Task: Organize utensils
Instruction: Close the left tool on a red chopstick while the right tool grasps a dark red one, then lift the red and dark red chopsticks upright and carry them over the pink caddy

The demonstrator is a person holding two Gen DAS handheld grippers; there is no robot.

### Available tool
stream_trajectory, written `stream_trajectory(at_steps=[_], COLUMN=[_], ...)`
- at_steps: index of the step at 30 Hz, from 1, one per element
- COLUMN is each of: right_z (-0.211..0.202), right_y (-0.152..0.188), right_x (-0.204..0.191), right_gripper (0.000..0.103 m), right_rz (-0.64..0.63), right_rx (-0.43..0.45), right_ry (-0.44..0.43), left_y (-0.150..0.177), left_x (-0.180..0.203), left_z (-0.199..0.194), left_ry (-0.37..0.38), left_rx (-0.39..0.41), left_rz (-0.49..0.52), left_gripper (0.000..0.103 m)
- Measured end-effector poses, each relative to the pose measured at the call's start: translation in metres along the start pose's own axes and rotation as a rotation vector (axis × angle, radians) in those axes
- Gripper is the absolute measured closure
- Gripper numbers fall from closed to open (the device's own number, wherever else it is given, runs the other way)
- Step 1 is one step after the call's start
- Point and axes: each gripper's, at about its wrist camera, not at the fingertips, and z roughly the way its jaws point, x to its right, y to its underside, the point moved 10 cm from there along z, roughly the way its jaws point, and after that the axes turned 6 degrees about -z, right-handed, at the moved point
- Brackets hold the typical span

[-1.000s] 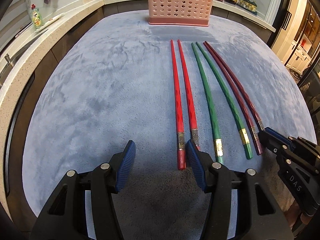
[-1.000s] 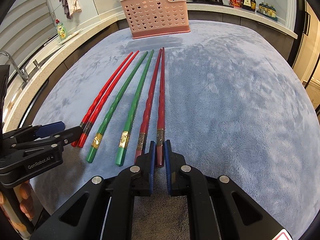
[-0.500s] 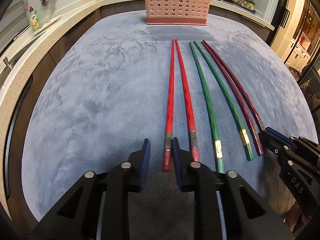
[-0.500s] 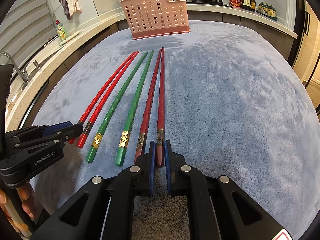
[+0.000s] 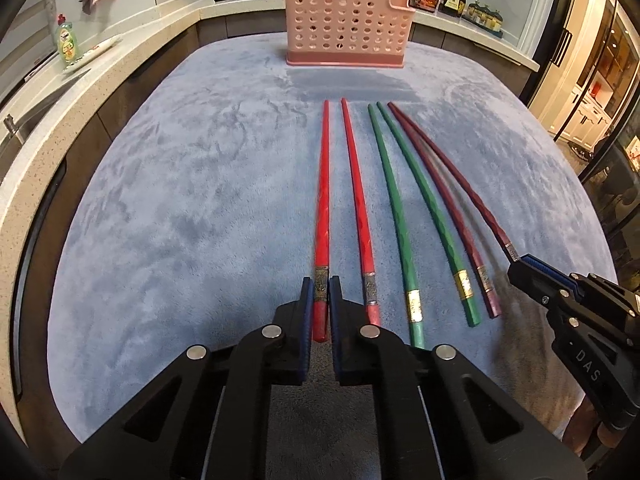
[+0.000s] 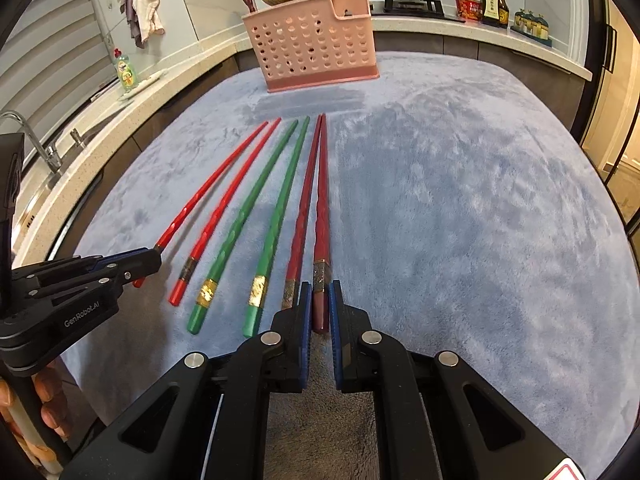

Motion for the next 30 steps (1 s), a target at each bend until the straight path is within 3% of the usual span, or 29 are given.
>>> stream_trajectory(at_steps=[17,24,30], right_z=[-0.068,-0.093,-0.110], right_y=[-0.089,-0.144,-0.197], right_x=[0.018,0.030,0.036], right_gripper=[0.095,0.095,0.096], right_rz=[0.057,0.065,0.057], right_rx=[0.203,0.297,0.378], right_ry=[0.013,0.015,0.015], left_y=[-0.065,-0.118,-0.182], left_x=[0.013,0.013,0.010], left_z=[-0.064,-0.085,-0.100], left_ry=[0.040,0.057,0.066], left_rx=[0.122,0.197,0.282], left_rz=[-0.009,-0.025,-0.035], left_gripper=[0.096,0.096,0.096])
